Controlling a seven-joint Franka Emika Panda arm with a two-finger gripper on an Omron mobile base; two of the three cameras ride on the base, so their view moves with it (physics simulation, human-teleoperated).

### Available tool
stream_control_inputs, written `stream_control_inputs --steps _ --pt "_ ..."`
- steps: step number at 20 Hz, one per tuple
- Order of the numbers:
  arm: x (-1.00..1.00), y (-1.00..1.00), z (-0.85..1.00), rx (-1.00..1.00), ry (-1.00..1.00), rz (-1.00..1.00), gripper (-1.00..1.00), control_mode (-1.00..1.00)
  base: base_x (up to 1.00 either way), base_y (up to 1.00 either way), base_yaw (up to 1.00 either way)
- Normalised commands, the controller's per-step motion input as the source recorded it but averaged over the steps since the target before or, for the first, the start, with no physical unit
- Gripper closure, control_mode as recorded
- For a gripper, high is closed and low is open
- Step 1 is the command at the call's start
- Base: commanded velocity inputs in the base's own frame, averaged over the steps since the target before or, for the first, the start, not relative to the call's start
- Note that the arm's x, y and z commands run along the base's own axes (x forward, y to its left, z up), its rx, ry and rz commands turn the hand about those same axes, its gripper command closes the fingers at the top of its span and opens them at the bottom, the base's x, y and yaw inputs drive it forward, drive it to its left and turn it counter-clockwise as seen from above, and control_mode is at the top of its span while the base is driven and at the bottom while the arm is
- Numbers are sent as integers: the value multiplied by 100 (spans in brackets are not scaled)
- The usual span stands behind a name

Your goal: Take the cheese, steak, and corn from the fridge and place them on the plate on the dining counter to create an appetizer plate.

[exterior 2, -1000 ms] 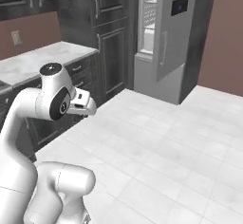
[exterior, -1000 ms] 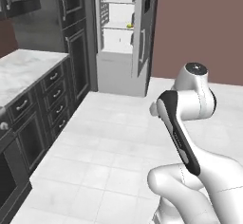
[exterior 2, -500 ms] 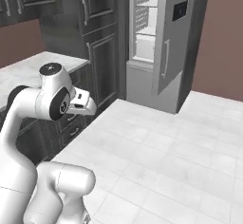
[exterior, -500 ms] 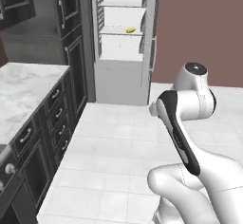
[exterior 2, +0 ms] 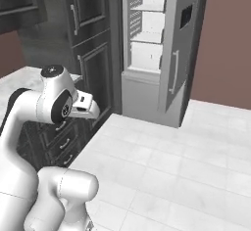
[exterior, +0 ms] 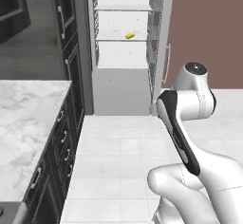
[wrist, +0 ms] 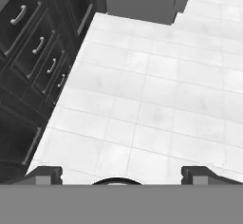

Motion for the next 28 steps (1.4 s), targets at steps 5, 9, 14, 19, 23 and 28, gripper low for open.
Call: stream_control_inputs --steps 5,9,14,19,23,28 --pt "0 0 0 0 0 0 -100 100 83 55 -26" --pt "0 0 0 0 0 0 -100 100 81 54 -26" --pt "0 0 0 0 0 0 -100 100 78 49 -27" --pt "0 0 0 0 0 0 -100 100 70 31 -33" --pt "0 0 0 0 0 0 -100 100 70 33 -32" --pt "0 0 0 0 0 0 -100 100 70 49 -28"
